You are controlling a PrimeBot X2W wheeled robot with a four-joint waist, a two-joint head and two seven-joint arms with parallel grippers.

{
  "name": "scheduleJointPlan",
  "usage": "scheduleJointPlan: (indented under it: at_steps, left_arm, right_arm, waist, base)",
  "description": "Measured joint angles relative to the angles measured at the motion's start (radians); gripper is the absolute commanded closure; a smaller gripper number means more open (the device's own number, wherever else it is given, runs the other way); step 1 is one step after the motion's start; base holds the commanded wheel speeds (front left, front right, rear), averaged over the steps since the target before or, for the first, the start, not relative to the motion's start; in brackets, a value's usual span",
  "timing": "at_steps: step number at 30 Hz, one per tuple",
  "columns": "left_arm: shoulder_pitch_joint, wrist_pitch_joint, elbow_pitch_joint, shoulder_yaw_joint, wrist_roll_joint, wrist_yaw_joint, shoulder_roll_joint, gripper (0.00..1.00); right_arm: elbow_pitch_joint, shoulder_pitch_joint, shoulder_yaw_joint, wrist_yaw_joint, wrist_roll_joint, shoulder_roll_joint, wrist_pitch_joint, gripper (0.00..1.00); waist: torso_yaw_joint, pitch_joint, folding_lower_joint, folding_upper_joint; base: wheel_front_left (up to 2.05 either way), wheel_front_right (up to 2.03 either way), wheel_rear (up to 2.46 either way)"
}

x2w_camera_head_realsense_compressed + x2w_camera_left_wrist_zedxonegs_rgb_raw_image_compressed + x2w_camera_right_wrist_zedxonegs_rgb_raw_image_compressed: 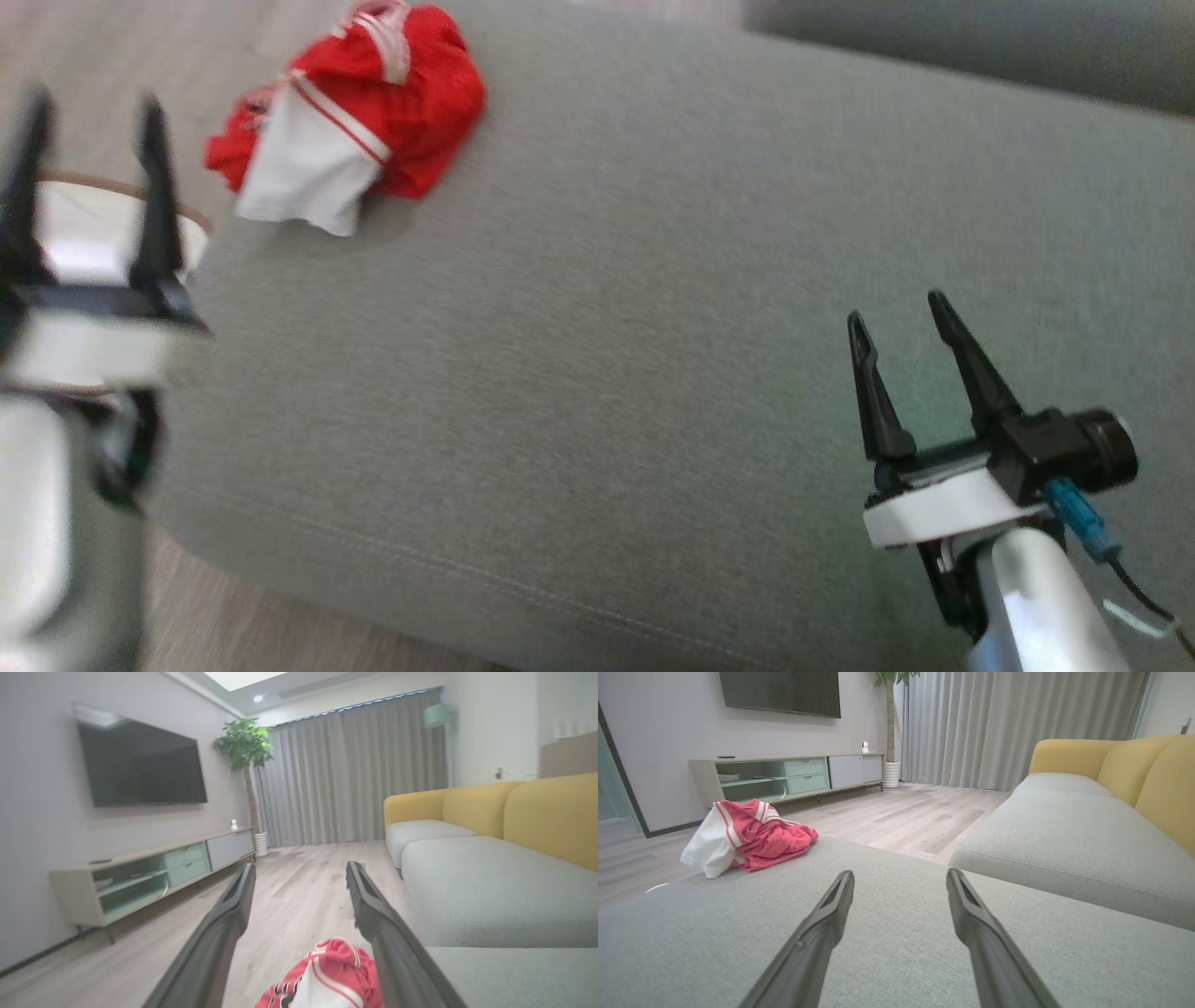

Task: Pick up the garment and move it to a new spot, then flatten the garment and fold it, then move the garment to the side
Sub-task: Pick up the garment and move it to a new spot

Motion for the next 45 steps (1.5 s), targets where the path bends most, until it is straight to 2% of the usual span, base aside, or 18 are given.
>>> scheduleJointPlan:
  at_steps: [5, 10, 16, 23, 30, 31, 33, 34, 35, 36, 45]
  left_arm:
    - [-0.216, 0.022, 0.082, 0.01, -0.006, -0.034, 0.128, 0.0]
    - [-0.391, 0.135, 0.227, -0.025, -0.058, -0.046, 0.203, 0.0]
    - [-0.436, 0.251, 0.447, -0.102, -0.135, -0.051, 0.231, 0.0]
    - [-0.448, 0.253, 0.609, -0.11, -0.18, -0.054, 0.26, 0.0]
    - [-0.516, 0.245, 0.717, -0.113, -0.177, -0.053, 0.286, 0.0]
    - [-0.521, 0.245, 0.732, -0.115, -0.178, -0.054, 0.285, 0.05]
    - [-0.527, 0.245, 0.761, -0.126, -0.179, -0.054, 0.283, 0.55]
    - [-0.529, 0.246, 0.773, -0.135, -0.181, -0.054, 0.282, 0.77]
    - [-0.531, 0.247, 0.787, -0.142, -0.185, -0.054, 0.281, 0.85]
    - [-0.534, 0.247, 0.8, -0.146, -0.19, -0.054, 0.28, 0.98]
    - [-0.544, 0.225, 0.843, -0.188, -0.222, -0.054, 0.281, 1.0]
  right_arm:
    - [-0.02, -0.043, -0.001, 0.0, -0.054, -0.002, 0.0, 0.0]
    - [-0.04, -0.071, -0.016, 0.0, -0.1, -0.004, 0.0, 0.0]
    - [-0.056, -0.091, -0.012, 0.0, -0.128, -0.005, 0.0, 0.0]
    - [-0.085, -0.104, -0.003, 0.0, -0.141, -0.005, 0.0, 0.0]
    - [-0.109, -0.105, -0.006, 0.0, -0.163, -0.005, 0.0, 0.0]
    - [-0.111, -0.105, -0.005, 0.0, -0.163, -0.005, 0.0, 0.0]
    - [-0.111, -0.105, -0.004, 0.0, -0.163, -0.005, 0.0, 0.0]
    - [-0.111, -0.105, -0.003, 0.0, -0.163, -0.005, 0.0, 0.0]
    - [-0.111, -0.105, -0.002, 0.0, -0.163, -0.005, 0.0, 0.0]
    - [-0.111, -0.105, -0.001, 0.0, -0.163, -0.005, 0.0, 0.0]
    - [-0.107, -0.105, 0.008, 0.0, -0.141, -0.005, 0.0, 0.0]
  waist:
    - [-0.048, 0.077, 0.0001, 0.0]
    - [-0.1, 0.155, 0.0002, 0.0]
    - [-0.165, 0.232, 0.0002, 0.0]
    - [-0.228, 0.295, 0.0, 0.0]
    - [-0.25, 0.34, 0.0, 0.0]
    - [-0.251, 0.344, 0.0, 0.0]
    - [-0.25, 0.348, 0.0, 0.0]
    - [-0.249, 0.349, 0.0, 0.0]
    - [-0.249, 0.349, -0.0001, 0.0]
    - [-0.249, 0.349, -0.0001, 0.0]
    - [-0.251, 0.329, -0.0001, 0.0]
  base:
    - [0.0, 0.0, 0.0]
    - [0.0, 0.0, 0.0]
    - [0.0, 0.0, 0.0]
    - [0.0, 0.0, 0.0]
    - [0.0, 0.0, 0.0]
    - [0.0, 0.0, 0.0]
    - [0.0, 0.0, 0.0]
    - [0.0, 0.0, 0.0]
    - [0.0, 0.0, 0.0]
    - [0.0, 0.0, 0.0]
    - [0.0, 0.0, 0.0]
